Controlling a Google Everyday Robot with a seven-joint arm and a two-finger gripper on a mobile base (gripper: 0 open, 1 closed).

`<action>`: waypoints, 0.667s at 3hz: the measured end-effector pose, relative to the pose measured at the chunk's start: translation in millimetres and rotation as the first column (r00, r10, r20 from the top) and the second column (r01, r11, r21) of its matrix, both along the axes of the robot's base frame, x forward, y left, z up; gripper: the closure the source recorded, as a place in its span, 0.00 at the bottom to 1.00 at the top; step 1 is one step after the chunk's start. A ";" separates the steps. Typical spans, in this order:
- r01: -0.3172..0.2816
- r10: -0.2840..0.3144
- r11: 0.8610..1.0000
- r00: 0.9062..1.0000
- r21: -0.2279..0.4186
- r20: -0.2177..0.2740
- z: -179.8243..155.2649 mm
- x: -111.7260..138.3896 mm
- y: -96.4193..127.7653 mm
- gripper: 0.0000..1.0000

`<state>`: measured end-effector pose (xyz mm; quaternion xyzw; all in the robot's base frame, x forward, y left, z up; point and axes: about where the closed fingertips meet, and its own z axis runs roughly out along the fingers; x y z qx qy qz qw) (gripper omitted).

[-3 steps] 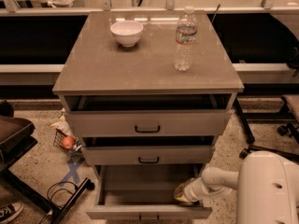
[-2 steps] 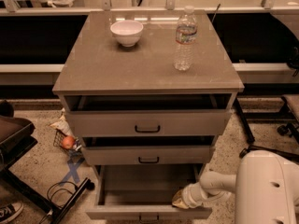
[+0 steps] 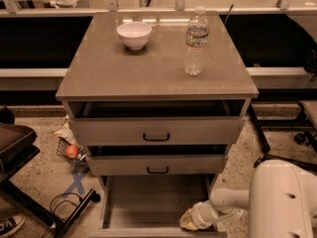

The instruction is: Open bottom drawer

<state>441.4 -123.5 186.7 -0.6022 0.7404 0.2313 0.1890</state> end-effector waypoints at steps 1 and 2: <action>-0.002 0.002 1.000 1.000 0.002 -0.003 -1.0 -1.4 1.5 0.82; -0.003 0.003 1.000 1.000 0.003 -0.005 -1.8 -2.7 3.0 0.59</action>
Offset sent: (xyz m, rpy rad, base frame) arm -0.0013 0.0014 -0.0009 0.0016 0.0025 0.0016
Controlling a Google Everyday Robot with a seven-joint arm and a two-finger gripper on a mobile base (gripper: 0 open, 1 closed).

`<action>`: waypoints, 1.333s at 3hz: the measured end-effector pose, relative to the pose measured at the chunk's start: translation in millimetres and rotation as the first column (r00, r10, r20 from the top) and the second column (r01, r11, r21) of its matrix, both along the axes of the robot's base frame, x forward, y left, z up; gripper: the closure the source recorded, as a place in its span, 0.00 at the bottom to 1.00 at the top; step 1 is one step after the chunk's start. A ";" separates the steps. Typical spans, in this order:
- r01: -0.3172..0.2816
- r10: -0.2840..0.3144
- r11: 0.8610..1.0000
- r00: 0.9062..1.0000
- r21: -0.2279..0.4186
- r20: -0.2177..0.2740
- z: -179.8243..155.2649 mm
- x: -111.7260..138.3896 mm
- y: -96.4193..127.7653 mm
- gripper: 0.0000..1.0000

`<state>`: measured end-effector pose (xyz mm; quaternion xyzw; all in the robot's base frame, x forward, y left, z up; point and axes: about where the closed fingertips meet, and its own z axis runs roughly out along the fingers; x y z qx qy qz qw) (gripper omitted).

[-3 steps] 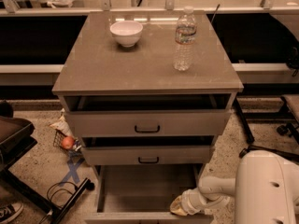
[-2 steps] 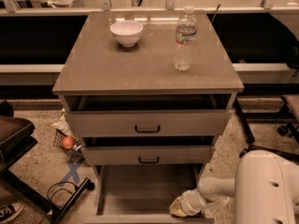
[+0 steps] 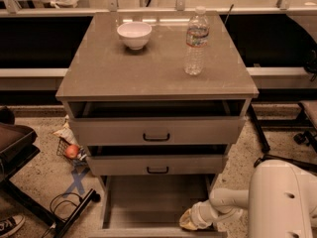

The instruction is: Open bottom drawer

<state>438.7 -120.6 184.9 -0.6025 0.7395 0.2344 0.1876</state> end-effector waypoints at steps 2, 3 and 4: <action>-0.003 0.003 1.000 1.000 0.003 -0.005 -1.8 -2.7 2.9 0.12; -0.005 0.005 1.000 1.000 0.005 -0.008 -2.6 -3.8 4.2 0.00; -0.005 0.005 1.000 1.000 0.005 -0.008 -2.6 -3.8 4.2 0.00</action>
Offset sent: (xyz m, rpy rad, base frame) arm -0.0014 0.0015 -0.0010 0.0017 0.0028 0.0017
